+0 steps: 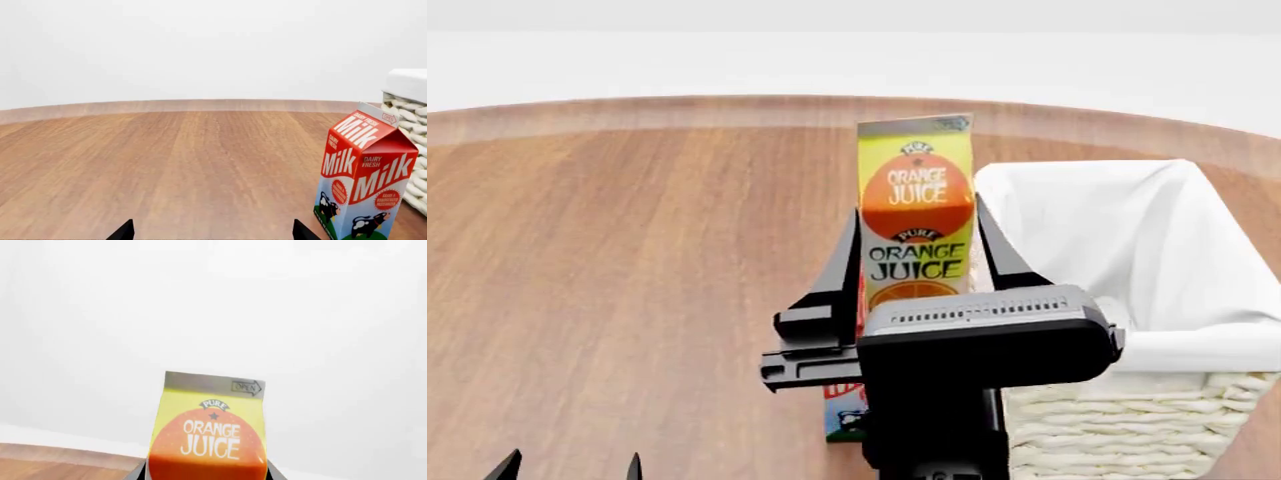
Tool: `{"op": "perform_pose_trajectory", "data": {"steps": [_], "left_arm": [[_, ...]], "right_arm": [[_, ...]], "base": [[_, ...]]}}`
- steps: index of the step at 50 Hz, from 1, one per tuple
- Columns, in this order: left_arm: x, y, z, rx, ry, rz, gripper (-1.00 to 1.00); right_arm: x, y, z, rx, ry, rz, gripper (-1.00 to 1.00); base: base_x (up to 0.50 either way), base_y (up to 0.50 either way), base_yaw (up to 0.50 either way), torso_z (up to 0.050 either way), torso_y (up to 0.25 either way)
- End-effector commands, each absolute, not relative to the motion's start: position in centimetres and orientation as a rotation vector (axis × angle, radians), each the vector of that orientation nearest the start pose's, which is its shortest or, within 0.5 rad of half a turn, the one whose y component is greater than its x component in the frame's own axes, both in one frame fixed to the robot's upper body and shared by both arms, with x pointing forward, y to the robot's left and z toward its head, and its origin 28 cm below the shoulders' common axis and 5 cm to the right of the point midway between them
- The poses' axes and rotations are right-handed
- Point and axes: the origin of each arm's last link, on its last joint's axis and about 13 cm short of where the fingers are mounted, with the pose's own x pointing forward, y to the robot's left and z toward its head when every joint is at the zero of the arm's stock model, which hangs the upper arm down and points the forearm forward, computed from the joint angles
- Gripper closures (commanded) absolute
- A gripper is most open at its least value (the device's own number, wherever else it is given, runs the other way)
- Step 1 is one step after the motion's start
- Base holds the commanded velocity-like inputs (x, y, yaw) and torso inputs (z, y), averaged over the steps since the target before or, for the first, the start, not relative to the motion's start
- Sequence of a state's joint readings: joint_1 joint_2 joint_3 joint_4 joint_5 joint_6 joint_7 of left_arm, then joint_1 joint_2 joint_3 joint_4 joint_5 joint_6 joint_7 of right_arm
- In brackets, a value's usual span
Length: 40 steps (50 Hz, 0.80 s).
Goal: Pick up the orange juice, and put it in the basket.
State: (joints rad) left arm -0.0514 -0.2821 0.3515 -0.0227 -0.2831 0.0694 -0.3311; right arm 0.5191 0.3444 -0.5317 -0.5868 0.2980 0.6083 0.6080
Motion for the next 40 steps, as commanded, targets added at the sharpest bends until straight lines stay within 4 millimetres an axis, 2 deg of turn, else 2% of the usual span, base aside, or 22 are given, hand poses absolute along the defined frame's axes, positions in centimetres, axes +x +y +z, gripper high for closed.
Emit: {"op": "perform_pose_trajectory", "data": {"steps": [1,14,23,30,40], "left_arm": [[21.1,20.5,1.3,0.000,0.000,0.000,-1.00],[21.1,20.5,1.3,0.000,0.000,0.000,-1.00],[21.1,20.5,1.3,0.000,0.000,0.000,-1.00],[21.1,20.5,1.3,0.000,0.000,0.000,-1.00],[21.1,20.5,1.3,0.000,0.000,0.000,-1.00]], "right_arm": [[24.8,-6.0,19.5,-0.193,-0.412,-0.023,1.00],[25.6,-7.3,21.8,-0.179,-0.445,-0.079,1.00],[25.9,-8.0,21.8,-0.179,-0.443,-0.099,1.00],[27.0,-8.9,22.0,-0.162,-0.433,-0.146,1.00],[27.1,-9.4,22.5,-0.190,-0.439,-0.183,1.00]], "base": [[0.00,0.00,0.00,0.000,0.000],[0.00,0.00,0.00,0.000,0.001],[0.00,0.00,0.00,0.000,0.001],[0.00,0.00,0.00,0.000,0.000],[0.00,0.00,0.00,0.000,0.001]]}}
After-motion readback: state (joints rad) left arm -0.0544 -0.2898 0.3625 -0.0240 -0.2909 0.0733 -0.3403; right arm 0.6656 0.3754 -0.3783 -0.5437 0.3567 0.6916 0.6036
